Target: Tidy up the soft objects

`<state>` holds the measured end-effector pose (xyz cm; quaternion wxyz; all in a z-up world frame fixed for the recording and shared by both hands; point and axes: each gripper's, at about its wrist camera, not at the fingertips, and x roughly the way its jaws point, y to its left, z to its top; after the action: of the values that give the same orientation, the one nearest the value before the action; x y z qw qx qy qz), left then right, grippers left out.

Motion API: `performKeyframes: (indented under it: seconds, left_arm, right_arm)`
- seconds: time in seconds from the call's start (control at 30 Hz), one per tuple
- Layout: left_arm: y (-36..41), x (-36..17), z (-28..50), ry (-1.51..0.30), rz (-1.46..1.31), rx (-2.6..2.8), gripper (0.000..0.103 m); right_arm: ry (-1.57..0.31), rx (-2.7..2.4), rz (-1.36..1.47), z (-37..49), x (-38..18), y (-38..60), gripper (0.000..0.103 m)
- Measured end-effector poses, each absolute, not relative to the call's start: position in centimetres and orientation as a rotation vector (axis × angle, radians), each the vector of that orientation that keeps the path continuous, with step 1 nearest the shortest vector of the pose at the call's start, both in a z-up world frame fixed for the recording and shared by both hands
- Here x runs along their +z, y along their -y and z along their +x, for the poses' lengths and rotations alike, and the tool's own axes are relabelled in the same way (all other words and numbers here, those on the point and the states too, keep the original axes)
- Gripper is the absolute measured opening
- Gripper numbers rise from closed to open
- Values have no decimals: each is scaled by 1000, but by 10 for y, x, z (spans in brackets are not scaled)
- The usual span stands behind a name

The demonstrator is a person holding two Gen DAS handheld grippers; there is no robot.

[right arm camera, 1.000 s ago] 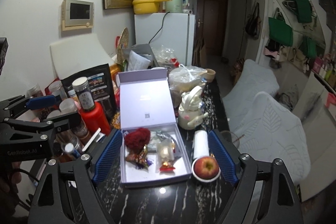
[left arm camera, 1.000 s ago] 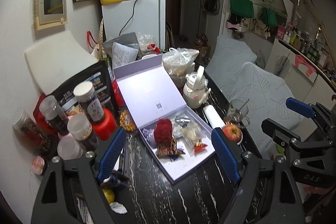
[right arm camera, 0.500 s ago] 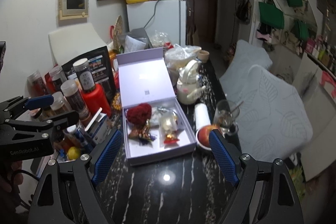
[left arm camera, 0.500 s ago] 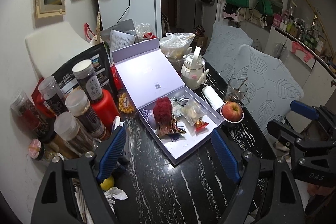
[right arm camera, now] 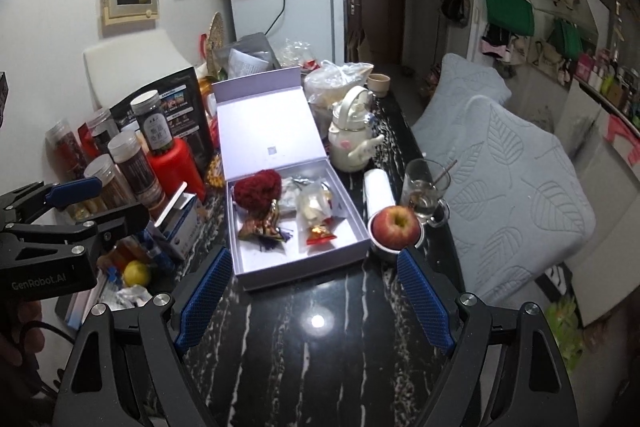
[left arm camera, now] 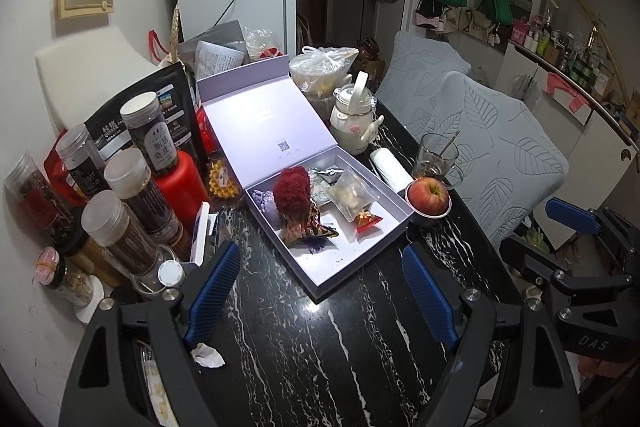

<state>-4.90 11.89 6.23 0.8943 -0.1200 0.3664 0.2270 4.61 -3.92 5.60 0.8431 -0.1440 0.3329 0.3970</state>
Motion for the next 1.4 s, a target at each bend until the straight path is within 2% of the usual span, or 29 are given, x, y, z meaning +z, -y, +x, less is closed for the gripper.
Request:
performKeyframes:
  seconds: [1.4]
  left_arm:
    - [-115, 59, -58, -771, -274, 458, 84]
  right_arm:
    - [-715, 828, -312, 37, 52, 42, 86]
